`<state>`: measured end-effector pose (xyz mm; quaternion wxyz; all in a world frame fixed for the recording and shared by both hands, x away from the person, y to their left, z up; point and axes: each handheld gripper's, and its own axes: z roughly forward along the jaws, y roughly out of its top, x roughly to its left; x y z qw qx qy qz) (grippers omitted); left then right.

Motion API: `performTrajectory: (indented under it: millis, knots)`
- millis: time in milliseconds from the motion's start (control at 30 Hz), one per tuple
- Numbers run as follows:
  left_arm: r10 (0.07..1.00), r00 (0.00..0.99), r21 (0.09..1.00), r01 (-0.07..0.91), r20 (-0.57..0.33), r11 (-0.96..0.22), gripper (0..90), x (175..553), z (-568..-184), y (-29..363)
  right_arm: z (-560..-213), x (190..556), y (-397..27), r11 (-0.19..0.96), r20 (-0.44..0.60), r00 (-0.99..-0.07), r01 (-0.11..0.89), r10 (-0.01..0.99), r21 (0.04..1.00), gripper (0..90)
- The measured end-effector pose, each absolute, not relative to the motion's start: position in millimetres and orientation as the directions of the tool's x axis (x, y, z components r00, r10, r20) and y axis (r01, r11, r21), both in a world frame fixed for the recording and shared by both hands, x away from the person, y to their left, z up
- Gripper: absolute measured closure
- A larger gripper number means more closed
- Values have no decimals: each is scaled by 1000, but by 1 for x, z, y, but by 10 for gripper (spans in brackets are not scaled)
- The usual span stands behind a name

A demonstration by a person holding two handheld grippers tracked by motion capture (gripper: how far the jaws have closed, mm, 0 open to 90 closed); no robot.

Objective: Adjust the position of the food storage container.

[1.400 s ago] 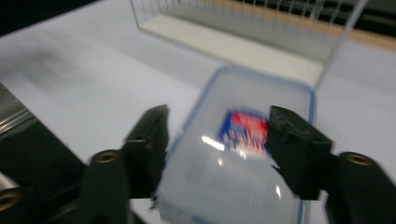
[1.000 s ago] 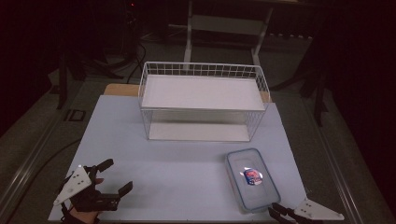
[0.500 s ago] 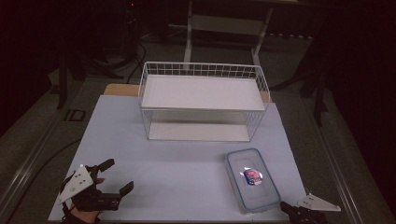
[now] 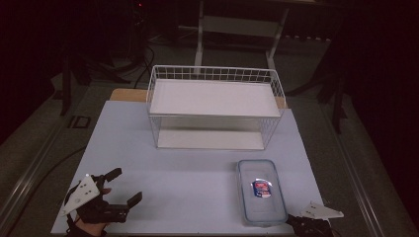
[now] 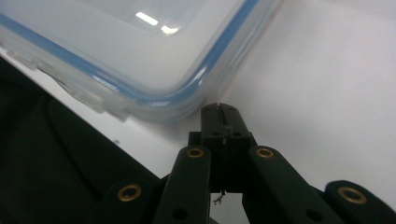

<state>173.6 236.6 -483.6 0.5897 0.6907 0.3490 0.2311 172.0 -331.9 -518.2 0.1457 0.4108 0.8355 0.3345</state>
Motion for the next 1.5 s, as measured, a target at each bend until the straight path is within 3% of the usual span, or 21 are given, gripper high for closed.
performTrajectory:
  millis: [567,800,1167,1500]
  knots:
    - [746,660,975,211,-91,-67,6,174,-485,235,-515,185,-289,522,55,-748,511,661,683,900]
    - [746,659,976,208,-94,-60,6,174,-484,236,-516,189,-297,501,55,-725,527,687,686,900]
    - [748,657,977,203,-91,-59,5,174,-484,235,-516,190,-282,527,71,-760,512,646,678,900]
    - [748,658,977,206,-93,-60,5,175,-484,233,-515,193,-238,572,82,-833,443,547,690,900]
